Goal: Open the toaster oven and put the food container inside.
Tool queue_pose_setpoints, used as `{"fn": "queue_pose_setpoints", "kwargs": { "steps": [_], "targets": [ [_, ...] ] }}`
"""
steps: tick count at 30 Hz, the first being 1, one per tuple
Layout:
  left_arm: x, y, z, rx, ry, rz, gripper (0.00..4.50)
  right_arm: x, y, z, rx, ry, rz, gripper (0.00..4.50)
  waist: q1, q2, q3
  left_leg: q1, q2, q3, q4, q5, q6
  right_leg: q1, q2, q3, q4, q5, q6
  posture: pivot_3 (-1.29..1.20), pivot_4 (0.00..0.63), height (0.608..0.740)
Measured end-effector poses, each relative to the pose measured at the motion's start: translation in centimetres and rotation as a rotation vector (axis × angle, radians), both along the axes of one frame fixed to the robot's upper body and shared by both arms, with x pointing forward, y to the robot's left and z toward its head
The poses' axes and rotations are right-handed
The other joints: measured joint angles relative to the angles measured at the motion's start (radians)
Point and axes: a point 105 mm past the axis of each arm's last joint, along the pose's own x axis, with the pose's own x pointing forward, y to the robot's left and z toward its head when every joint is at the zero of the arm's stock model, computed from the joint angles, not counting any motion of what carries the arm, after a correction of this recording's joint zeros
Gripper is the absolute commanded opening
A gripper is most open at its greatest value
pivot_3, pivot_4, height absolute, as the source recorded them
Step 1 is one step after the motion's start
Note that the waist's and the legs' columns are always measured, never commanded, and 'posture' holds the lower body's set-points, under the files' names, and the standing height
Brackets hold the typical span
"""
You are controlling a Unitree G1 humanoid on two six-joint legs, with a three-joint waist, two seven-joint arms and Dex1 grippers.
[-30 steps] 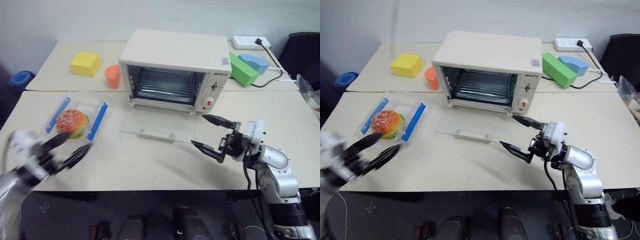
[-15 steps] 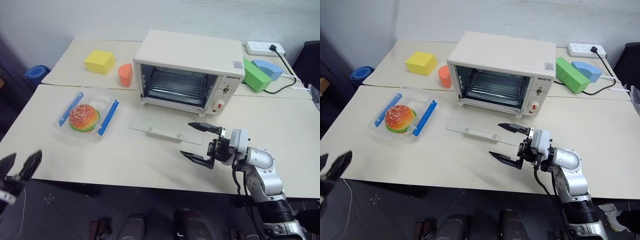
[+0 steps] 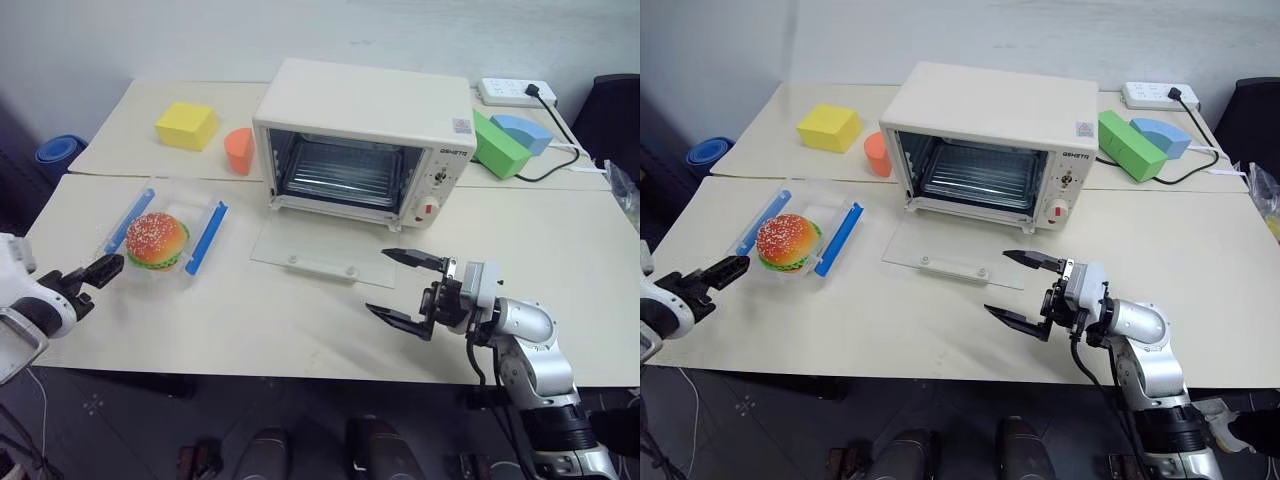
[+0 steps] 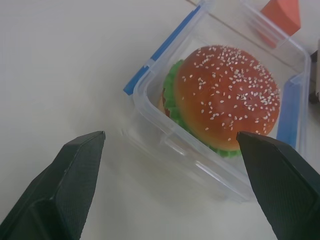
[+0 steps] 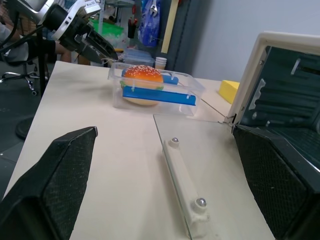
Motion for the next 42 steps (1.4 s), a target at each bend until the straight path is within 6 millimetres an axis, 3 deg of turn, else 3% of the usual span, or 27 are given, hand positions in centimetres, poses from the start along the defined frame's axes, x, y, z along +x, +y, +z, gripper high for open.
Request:
{"fn": "queue_pose_setpoints", "kwargs": {
  "steps": [3, 11, 22, 26, 28, 35, 42],
  "targets": [
    [0.4, 0.3, -0.5, -0.011, 0.038, 0.019, 3.87, 0.0, 0.0, 0.2, 0.001, -0.009, -0.016, 4.5, -0.001, 0.0, 0.0, -0.001, 0.0, 0.0, 0.0, 0.0, -0.001, -0.001, 0.0, 0.0, 0.0, 0.0, 0.0, 0.0, 0.15, 0.74],
    [1.1, 0.7, -0.3, -0.013, 0.075, 0.004, 1.43, 0.1, 0.1, 0.4, 0.006, -0.02, -0.038, 4.5, -0.001, 0.0, 0.0, 0.0, 0.0, 0.001, 0.0, 0.001, -0.002, -0.001, 0.0, 0.0, 0.001, 0.0, 0.0, 0.0, 0.15, 0.74],
    [1.9, 1.8, -0.4, 0.036, 0.15, -0.03, 1.43, 0.3, 0.1, 0.5, 0.01, -0.021, -0.052, 4.5, 0.0, 0.0, 0.0, 0.0, 0.0, 0.001, -0.002, 0.001, -0.002, -0.001, 0.0, 0.0, 0.0, 0.0, 0.0, 0.0, 0.15, 0.74],
    [2.2, 2.0, -0.2, 0.076, 0.172, -0.059, 0.59, 0.3, 0.1, 0.4, 0.008, -0.02, -0.056, 4.5, -0.001, 0.0, 0.0, 0.0, 0.0, 0.001, -0.002, 0.001, -0.002, -0.002, 0.0, 0.0, 0.0, 0.0, 0.0, 0.0, 0.15, 0.74],
    [2.6, 2.1, 0.5, 0.094, 0.158, -0.071, 0.02, 0.3, 0.1, 0.4, 0.008, -0.019, -0.059, 4.5, 0.0, 0.0, 0.0, 0.0, 0.0, 0.0, -0.002, 0.001, -0.002, -0.002, 0.0, 0.0, 0.0, 0.0, 0.0, 0.0, 0.15, 0.74],
    [4.1, 1.9, 3.0, 0.194, 0.13, -0.157, 0.02, 0.5, 0.0, 0.3, 0.011, -0.003, -0.072, 4.5, 0.0, 0.0, 0.0, -0.002, 0.0, 0.0, -0.003, 0.001, -0.002, -0.003, 0.0, 0.0, 0.0, 0.0, 0.0, 0.0, 0.15, 0.74],
    [6.0, -0.6, 6.5, 0.214, 0.035, -0.3, 0.02, 0.4, -0.4, -0.2, 0.011, 0.021, -0.095, 4.5, 0.001, 0.0, 0.0, -0.003, -0.001, 0.0, -0.002, 0.001, -0.002, -0.003, 0.0, 0.0, -0.001, 0.0, 0.0, 0.0, 0.15, 0.74]
  ]
}}
